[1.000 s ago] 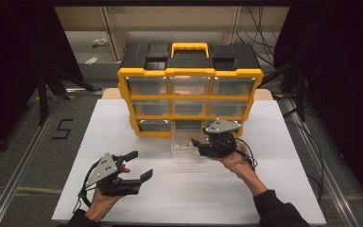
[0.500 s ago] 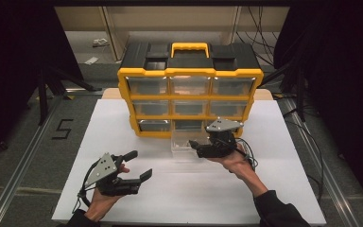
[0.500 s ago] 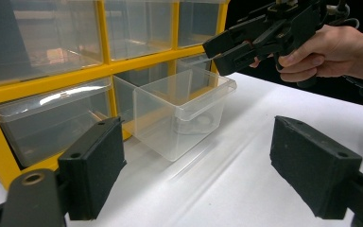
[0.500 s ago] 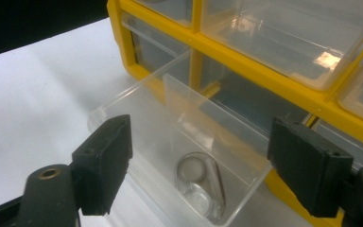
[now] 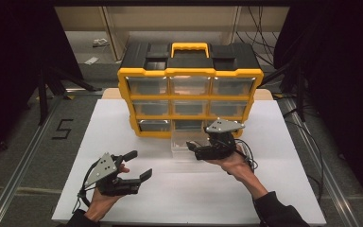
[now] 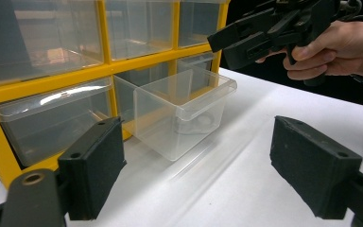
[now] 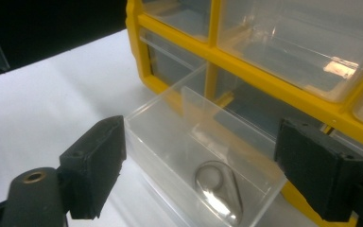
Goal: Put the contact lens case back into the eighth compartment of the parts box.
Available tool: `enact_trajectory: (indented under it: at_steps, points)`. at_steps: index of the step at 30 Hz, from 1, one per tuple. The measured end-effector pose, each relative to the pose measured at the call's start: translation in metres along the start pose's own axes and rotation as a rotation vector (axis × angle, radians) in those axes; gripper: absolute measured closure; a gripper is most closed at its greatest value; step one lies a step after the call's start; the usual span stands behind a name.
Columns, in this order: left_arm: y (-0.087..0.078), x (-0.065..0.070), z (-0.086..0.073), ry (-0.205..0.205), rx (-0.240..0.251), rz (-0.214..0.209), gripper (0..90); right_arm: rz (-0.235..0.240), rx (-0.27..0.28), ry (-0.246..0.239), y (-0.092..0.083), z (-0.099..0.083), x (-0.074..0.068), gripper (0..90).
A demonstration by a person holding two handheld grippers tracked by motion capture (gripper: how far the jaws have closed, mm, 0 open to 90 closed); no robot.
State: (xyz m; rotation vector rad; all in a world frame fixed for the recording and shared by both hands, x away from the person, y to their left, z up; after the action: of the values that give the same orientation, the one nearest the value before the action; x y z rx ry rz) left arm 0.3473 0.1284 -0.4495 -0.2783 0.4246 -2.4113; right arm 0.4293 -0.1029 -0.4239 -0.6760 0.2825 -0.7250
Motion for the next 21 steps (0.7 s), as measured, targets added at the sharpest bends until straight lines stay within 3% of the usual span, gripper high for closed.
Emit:
enact_trajectory:
  at_steps: [21]
  points:
    - [0.000,-0.001,0.000,-0.002,-0.001,0.007,18.3,0.053,0.025,-0.001,-0.006,-0.007,-0.022,17.6]
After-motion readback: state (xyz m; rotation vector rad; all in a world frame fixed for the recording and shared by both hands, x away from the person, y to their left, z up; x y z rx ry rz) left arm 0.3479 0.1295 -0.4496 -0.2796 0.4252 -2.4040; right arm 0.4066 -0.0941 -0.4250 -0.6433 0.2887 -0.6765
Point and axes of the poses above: each handheld gripper's, and its own axes: y roughly forward along the jaws, z roughly out of its top, x roughly to its right, the point moved 7 cm from there along y, roughly forward along the jaws, and after that the axes turned 11 degrees about -x, right-handed, at the moved point
